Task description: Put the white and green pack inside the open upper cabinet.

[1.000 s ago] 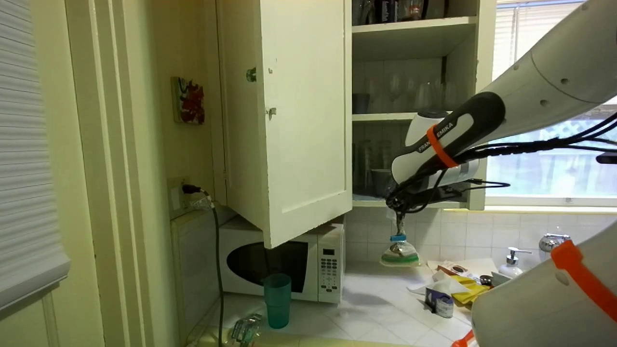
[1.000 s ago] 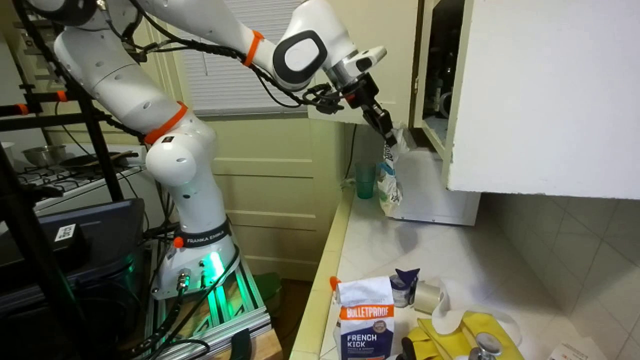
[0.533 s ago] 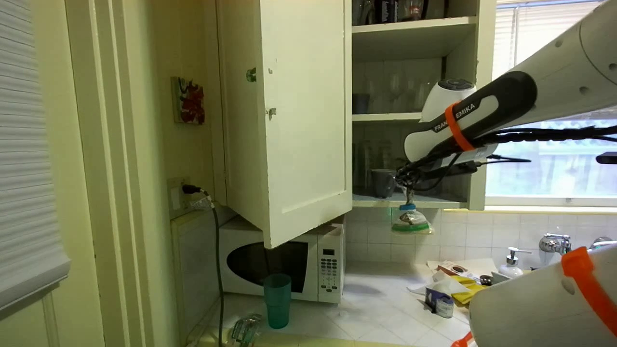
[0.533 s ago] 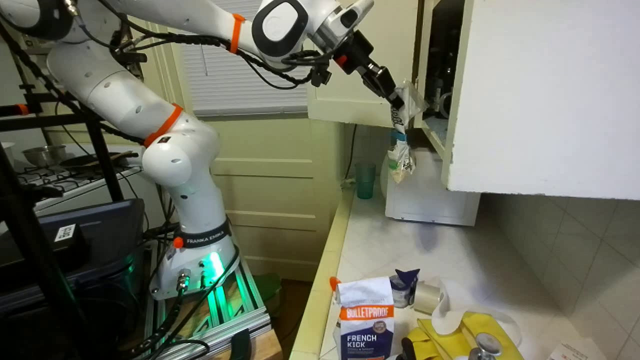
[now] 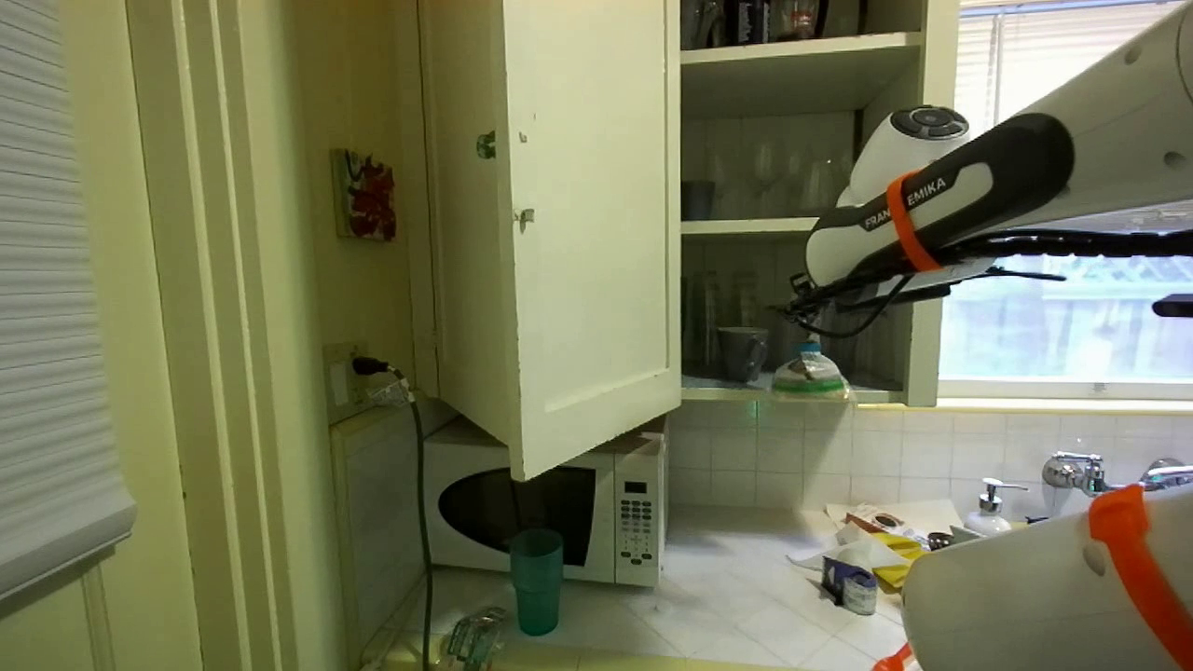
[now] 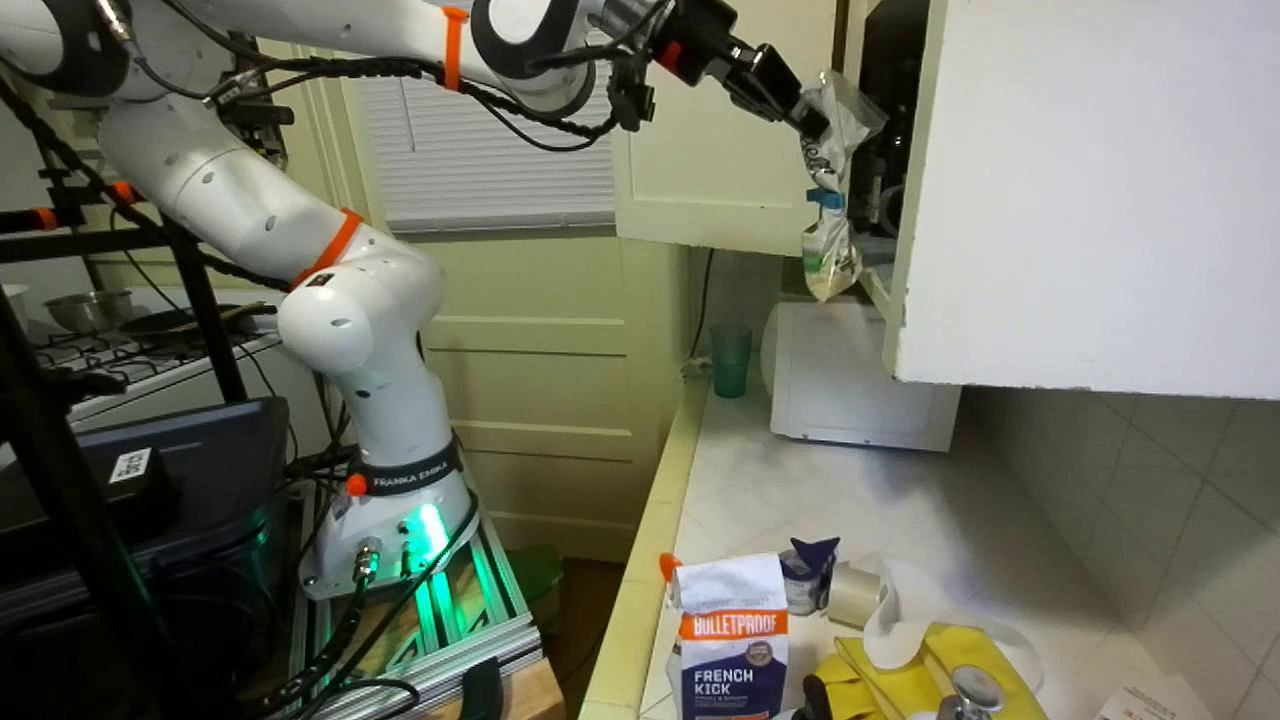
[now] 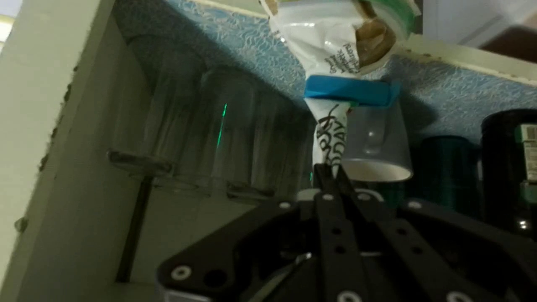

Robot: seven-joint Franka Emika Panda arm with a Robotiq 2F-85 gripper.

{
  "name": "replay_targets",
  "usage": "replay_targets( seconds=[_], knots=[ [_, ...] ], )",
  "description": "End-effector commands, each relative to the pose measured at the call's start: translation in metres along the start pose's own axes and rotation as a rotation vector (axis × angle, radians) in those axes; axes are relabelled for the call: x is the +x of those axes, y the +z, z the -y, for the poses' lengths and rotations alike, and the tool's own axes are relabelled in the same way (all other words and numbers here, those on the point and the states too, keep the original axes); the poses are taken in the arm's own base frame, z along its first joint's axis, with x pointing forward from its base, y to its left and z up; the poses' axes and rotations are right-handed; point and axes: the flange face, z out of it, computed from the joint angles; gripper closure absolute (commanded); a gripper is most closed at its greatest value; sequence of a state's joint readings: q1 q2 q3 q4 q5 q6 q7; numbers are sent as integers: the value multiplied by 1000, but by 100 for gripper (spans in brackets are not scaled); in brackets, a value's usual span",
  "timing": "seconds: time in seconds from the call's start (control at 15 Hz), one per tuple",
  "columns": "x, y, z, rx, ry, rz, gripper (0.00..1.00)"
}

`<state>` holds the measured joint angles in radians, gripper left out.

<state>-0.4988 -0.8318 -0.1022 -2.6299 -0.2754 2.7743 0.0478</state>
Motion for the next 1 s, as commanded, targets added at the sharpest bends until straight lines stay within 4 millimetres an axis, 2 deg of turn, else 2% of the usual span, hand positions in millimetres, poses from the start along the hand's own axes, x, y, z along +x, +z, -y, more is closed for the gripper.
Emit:
replay_targets(
  seconds=[0.0, 0.33, 0.93],
  knots=[
    [13, -7, -18, -41, 3, -88, 100],
    [21, 7, -36, -81, 17, -155, 100],
    [20, 72, -40, -56, -6, -162, 100]
  ],
)
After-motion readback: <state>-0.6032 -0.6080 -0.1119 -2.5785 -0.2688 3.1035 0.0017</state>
